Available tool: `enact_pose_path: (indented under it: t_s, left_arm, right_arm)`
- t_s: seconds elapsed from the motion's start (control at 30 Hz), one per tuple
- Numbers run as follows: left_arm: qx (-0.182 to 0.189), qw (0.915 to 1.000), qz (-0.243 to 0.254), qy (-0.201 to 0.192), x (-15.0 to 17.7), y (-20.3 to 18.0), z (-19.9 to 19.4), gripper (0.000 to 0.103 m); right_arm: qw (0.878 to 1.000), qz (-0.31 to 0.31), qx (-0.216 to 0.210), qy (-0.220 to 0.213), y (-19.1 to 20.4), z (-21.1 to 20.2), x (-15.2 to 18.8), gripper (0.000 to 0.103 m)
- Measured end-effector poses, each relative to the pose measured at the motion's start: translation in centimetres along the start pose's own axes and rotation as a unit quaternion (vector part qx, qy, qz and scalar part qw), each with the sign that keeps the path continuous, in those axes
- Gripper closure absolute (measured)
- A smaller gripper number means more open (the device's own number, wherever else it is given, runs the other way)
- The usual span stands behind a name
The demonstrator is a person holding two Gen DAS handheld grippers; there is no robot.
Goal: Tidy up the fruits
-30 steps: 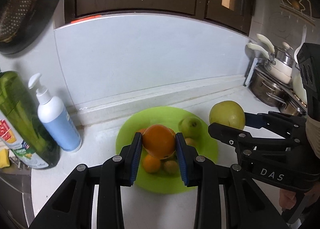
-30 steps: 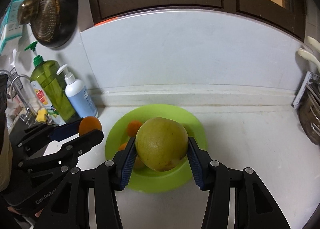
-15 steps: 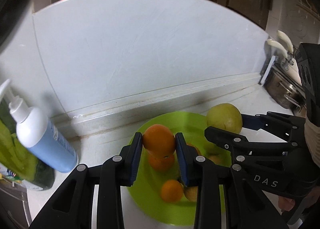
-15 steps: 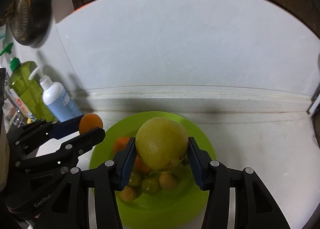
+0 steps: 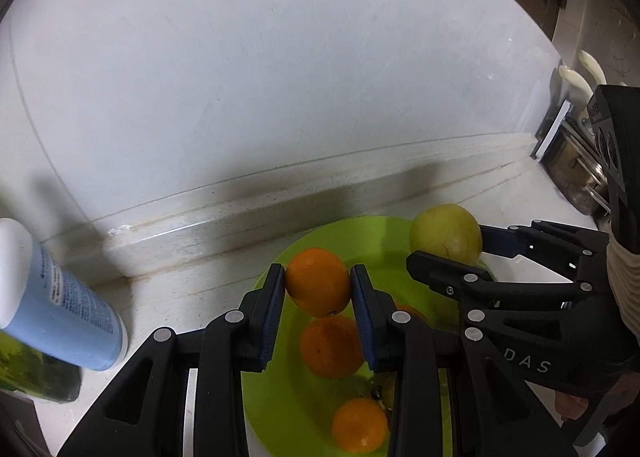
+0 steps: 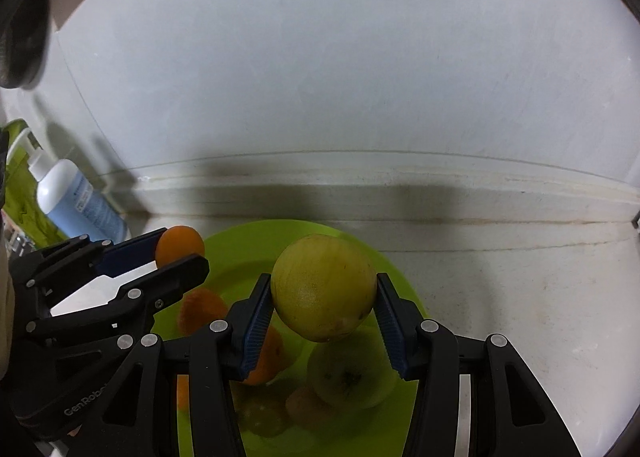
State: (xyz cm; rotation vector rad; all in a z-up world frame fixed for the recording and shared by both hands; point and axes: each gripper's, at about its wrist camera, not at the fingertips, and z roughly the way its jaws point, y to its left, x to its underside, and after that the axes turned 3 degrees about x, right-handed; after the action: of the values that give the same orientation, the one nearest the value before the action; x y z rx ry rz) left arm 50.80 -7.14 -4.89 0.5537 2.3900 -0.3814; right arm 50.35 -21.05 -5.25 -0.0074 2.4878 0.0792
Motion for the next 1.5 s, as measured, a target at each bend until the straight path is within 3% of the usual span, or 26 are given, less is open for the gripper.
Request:
enact_pose_path:
  t_s: [0.5,0.77,1.03,1.17,1.5]
  left_arm:
    - [0.004,0.9999,-0.007,0.009,-0.2,0.2,0.4,0.07]
    - [-0.008,0.9999,-0.008,-0.004,0.2,0.1,-1.1,0.068]
    - [-0.042,0.9983,-0.013,-0.039,1.8,-0.7,-5.5,0.062]
    - [-0.058,0.9965,-0.007,-0.06,3.0,-1.6,-8.4,0.058]
    - [-0.068,0.9927,0.003,-0.099,6.7,-3.9,-15.7,0.048]
  right_arm:
    - [1.0,-0.002,-0.002,0.016,0.0,0.8,0.1,0.052]
    - [1.0,-0.01,0.0,-0.004,0.2,-0.9,0.4,0.052]
    - [0.999,-0.005,0.015,-0.035,0.7,-4.7,2.1,0.051]
    - [0.998,-0.001,0.022,-0.057,1.8,-6.9,3.5,0.043]
    - [0.993,0.021,0.024,-0.111,2.6,-14.7,8.0,0.038]
